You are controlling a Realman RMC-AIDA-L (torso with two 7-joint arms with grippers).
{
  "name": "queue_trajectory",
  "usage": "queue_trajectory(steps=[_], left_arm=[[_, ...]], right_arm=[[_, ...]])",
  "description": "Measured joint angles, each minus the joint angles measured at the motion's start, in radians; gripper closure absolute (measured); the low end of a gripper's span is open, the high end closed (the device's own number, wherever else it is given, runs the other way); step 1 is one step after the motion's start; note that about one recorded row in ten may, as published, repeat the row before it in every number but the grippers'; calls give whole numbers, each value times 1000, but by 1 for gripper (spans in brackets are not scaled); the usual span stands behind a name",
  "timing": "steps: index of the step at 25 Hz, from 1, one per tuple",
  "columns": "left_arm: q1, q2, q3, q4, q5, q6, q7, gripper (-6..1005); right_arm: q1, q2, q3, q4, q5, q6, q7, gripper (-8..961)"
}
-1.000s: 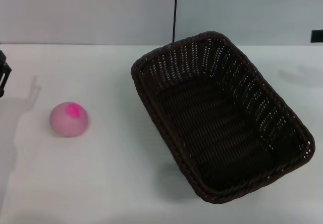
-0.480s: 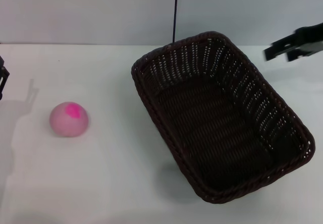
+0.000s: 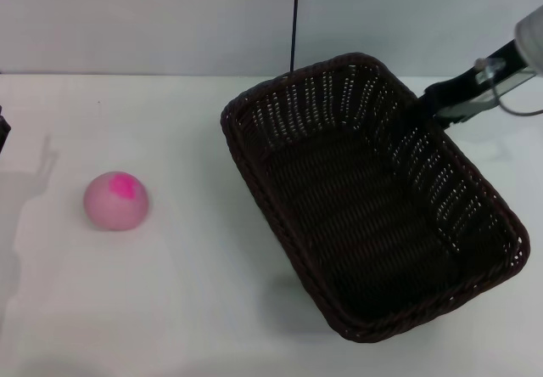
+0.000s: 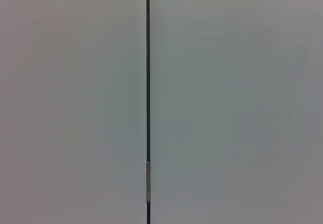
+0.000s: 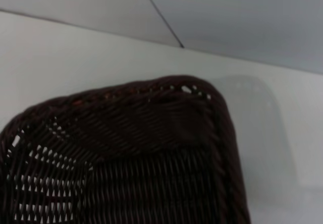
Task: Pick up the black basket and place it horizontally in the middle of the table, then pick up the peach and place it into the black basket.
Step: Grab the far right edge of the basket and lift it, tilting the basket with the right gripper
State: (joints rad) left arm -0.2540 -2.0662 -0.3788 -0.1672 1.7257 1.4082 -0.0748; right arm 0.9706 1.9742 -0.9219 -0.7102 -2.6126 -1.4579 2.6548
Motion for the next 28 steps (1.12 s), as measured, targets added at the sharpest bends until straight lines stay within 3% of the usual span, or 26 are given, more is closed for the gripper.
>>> queue_trajectory(steps=[5,14,21,26,28], left_arm=[[0,0,0,4,-4,-1,0,191],[21,-1,0,7,-7,10,-5,196],[23,-2,-2,8,-7,12,-4,200],[27,-1,-2,10,-8,12,-1,203],[32,-1,-2,11,-8,12,-1,204]], right_arm=[[16,27,-2,31,-17,31,4,251],[14,35,-22,31,-25,36,4,259],[8,38,-29,24,-25,52,-4,477],[8,39,-74,2,-27,47,-25,720],[8,39,-96,-11,-28,47,-26,752]])
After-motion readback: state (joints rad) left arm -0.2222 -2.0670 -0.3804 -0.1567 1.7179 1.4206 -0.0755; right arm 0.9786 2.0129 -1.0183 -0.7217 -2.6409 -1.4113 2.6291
